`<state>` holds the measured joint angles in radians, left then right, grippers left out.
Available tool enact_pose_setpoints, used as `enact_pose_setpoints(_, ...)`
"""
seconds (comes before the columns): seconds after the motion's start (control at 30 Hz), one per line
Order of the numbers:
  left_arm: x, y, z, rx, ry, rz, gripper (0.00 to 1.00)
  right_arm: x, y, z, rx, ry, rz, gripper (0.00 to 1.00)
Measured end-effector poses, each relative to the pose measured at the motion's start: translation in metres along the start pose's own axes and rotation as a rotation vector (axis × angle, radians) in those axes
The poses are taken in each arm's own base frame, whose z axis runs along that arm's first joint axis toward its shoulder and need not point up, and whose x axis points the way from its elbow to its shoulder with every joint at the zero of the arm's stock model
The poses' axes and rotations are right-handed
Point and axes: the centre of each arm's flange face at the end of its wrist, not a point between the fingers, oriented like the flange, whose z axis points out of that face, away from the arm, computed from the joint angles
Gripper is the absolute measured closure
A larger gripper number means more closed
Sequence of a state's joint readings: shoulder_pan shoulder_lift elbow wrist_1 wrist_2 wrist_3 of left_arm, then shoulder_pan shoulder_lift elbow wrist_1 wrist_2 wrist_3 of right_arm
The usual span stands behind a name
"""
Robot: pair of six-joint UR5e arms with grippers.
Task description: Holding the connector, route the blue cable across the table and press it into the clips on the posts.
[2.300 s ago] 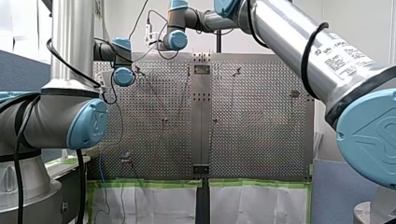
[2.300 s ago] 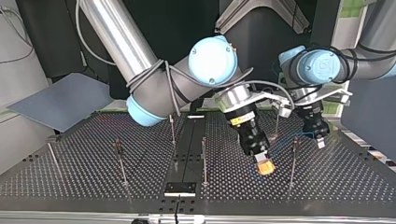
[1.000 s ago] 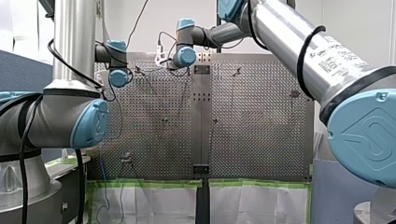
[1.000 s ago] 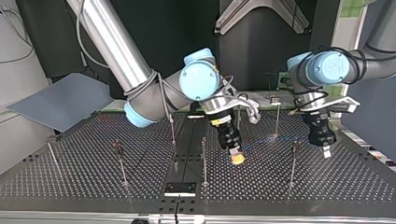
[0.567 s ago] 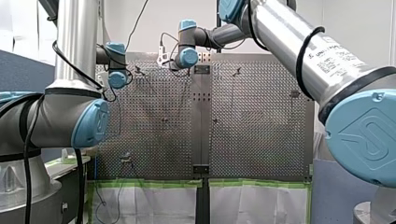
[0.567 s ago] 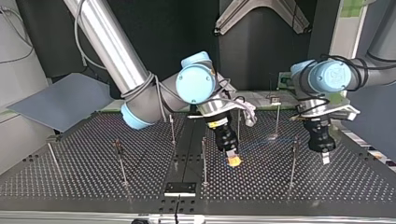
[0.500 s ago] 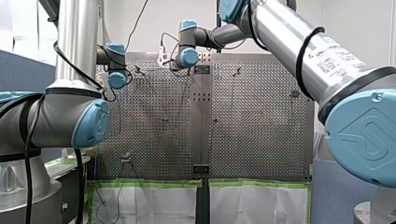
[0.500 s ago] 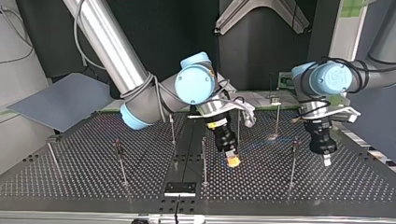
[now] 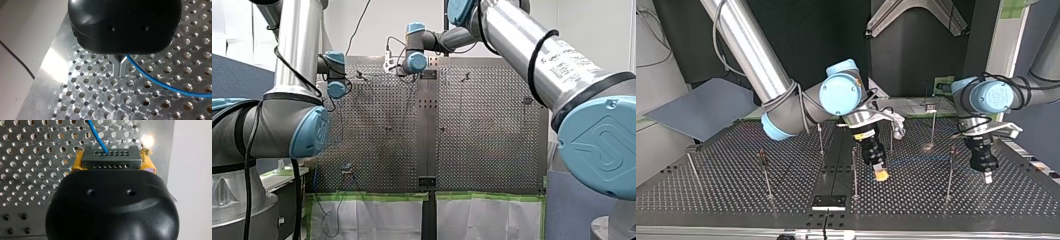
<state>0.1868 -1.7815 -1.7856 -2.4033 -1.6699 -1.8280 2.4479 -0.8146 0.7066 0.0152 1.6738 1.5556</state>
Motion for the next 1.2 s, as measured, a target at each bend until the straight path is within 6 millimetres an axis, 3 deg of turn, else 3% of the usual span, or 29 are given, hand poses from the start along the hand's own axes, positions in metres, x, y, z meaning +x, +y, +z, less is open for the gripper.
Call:
enact_pose_setpoints(0.27,0.003,0.006,-0.005,-0.045,0.042,0.006,0.99,-0.001,-0.001,0.000,0.005,-0.001,-0.015,1.00)
enact_pose_setpoints(0.3,0.004,0.007,-0.006,-0.052,0.051,0.008,0.89,-0.001,-0.002,0.000,0.006,-0.001,-0.016,1.00)
enact_pose_setpoints(0.33,0.004,0.008,-0.008,-0.060,0.060,0.009,0.89,-0.001,-0.003,-0.001,0.008,-0.002,-0.016,1.00)
enact_pose_setpoints(0.4,0.005,0.008,-0.012,-0.072,0.071,0.011,0.70,-0.001,-0.005,-0.001,0.008,-0.003,-0.016,1.00)
enact_pose_setpoints(0.43,0.004,0.009,-0.015,-0.083,0.078,0.012,0.70,-0.002,-0.006,-0.001,0.007,-0.004,-0.016,1.00)
enact_pose_setpoints(0.47,0.004,0.010,-0.018,-0.092,0.083,0.012,0.50,-0.002,-0.007,-0.002,0.007,-0.005,-0.016,1.00)
enact_pose_setpoints(0.5,0.002,0.010,-0.021,-0.099,0.086,0.011,0.38,-0.003,-0.008,-0.002,0.007,-0.005,-0.016,1.00)
enact_pose_setpoints(0.53,0.000,0.010,-0.025,-0.107,0.087,0.008,0.38,-0.003,-0.008,-0.002,0.007,-0.006,-0.016,1.00)
enact_pose_setpoints(0.57,-0.001,0.010,-0.027,-0.110,0.086,0.005,0.23,-0.003,-0.009,-0.002,0.007,-0.006,-0.016,1.00)
enact_pose_setpoints(0.6,-0.003,0.010,-0.030,-0.112,0.082,-0.001,0.00,-0.003,-0.010,-0.002,0.008,-0.007,-0.016,1.00)
enact_pose_setpoints(0.83,-0.017,0.005,-0.054,-0.103,0.053,-0.050,0.00,-0.005,-0.012,-0.003,0.008,-0.011,-0.012,1.00)
enact_pose_setpoints(1.2,-0.021,-0.010,-0.102,-0.045,0.153,-0.038,0.00,-0.006,-0.020,-0.006,0.007,-0.016,-0.006,1.00)
